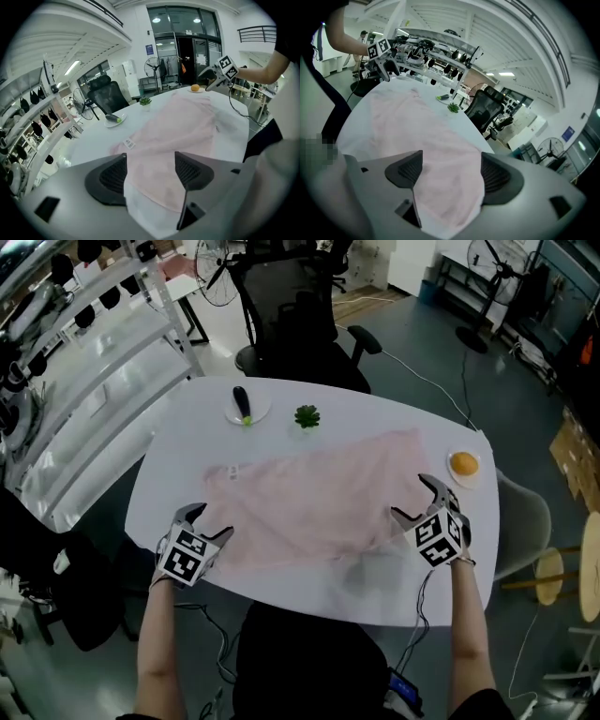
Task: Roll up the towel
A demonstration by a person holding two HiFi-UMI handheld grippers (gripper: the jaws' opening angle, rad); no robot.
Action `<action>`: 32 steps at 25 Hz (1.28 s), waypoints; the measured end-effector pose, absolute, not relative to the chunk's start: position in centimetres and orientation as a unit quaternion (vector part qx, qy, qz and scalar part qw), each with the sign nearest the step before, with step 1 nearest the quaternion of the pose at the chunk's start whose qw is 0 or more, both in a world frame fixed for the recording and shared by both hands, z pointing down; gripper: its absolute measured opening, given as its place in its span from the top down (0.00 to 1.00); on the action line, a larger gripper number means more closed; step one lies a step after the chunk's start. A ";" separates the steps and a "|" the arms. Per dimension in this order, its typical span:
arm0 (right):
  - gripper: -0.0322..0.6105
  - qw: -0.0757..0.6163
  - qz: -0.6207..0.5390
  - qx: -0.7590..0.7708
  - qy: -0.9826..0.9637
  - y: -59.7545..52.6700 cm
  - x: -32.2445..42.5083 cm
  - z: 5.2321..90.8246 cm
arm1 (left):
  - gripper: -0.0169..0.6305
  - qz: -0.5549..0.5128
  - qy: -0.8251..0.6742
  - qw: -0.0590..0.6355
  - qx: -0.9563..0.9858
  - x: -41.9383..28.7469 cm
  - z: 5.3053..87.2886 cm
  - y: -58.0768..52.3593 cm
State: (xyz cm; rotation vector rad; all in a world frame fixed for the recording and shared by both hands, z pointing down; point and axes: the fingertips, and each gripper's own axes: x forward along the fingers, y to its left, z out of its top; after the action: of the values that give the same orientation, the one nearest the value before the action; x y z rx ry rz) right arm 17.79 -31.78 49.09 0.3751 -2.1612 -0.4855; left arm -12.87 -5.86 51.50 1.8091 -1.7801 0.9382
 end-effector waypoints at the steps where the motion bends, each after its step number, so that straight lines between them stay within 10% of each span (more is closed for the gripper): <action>1: 0.32 0.430 -0.190 0.151 -0.870 -30.9 18.1 49.1 | 0.44 0.332 -0.642 0.219 0.655 -12.5 51.6 -5.5; 16: 0.33 0.392 -0.101 0.114 -0.907 -15.8 12.7 51.1 | 0.44 0.387 -0.495 0.206 0.750 -12.9 54.8 -2.2; 32: 0.36 0.422 -0.036 0.084 -0.902 -0.6 -0.5 54.9 | 0.48 0.476 -0.169 0.049 0.862 -12.5 58.8 1.7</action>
State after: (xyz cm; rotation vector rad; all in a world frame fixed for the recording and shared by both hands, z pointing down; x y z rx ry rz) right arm -0.49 -0.59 54.87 0.2103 -2.2578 -0.0905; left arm -12.52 1.71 58.82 2.6259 -0.5159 1.4509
